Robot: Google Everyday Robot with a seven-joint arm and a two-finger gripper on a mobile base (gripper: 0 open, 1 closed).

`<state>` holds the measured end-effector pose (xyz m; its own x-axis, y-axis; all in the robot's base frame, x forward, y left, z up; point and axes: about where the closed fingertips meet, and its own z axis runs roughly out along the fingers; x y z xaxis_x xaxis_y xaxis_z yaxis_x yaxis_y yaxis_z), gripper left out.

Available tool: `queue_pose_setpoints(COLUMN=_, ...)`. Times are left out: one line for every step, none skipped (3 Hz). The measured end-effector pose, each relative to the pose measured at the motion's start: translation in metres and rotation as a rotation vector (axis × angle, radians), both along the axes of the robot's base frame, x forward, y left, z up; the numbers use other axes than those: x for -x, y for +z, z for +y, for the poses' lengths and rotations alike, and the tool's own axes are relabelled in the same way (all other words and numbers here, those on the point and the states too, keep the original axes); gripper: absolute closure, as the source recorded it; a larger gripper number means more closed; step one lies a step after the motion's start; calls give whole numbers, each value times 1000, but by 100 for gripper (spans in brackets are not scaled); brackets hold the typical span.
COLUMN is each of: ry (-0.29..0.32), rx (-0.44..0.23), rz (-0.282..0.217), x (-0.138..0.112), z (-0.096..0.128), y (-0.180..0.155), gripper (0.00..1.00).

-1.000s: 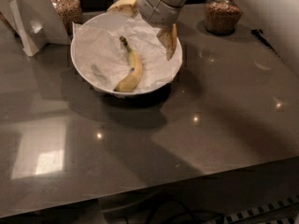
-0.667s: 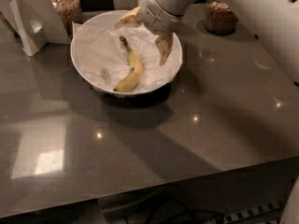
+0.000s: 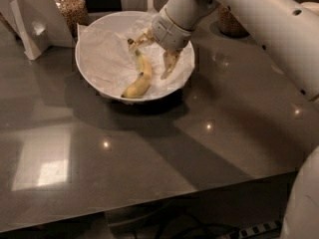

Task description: Pick banana from white bowl

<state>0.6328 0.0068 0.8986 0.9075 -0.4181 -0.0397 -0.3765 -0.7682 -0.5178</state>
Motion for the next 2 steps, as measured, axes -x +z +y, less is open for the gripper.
queue_pose_setpoints(ry=23, rx=-2, rz=34, x=-3, z=7, y=-12, gripper=45)
queue_pose_setpoints(ry=48, rx=-2, rz=60, x=-6, z=15, y=-22, gripper=45)
